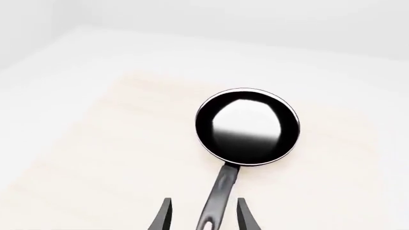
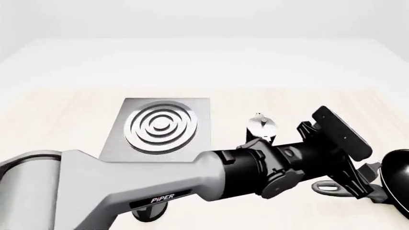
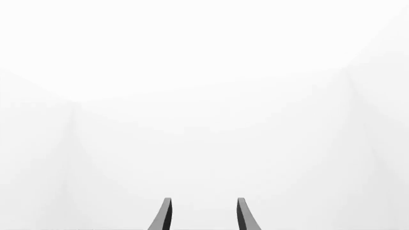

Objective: Put the frying pan on the stove.

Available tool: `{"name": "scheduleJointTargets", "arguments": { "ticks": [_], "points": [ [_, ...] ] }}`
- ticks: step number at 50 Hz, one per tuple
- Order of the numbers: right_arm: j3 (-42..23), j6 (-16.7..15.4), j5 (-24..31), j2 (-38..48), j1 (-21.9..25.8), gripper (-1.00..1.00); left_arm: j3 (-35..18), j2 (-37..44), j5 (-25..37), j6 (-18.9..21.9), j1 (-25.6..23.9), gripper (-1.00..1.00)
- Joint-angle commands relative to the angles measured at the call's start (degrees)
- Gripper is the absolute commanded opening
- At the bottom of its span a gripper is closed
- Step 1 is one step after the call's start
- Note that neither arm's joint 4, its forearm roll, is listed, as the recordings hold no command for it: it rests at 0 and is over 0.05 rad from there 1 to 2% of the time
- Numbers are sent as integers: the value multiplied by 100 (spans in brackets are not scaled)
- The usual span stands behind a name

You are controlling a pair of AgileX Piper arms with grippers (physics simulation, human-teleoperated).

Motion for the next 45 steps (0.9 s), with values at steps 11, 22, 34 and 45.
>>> {"name": "scheduleJointTargets", "arguments": {
  "ticks": [11,22,34,45],
  "points": [
    [50,-13,4,0,22,100,-560,544,280,8,44,100],
    [35,-34,7,0,39,100,-644,700,347,59,-32,100],
    [49,-37,6,0,27,100,-895,958,510,64,-33,100],
    [62,-31,4,0,11,100,-1141,1201,668,111,-27,100]
  ]
}}
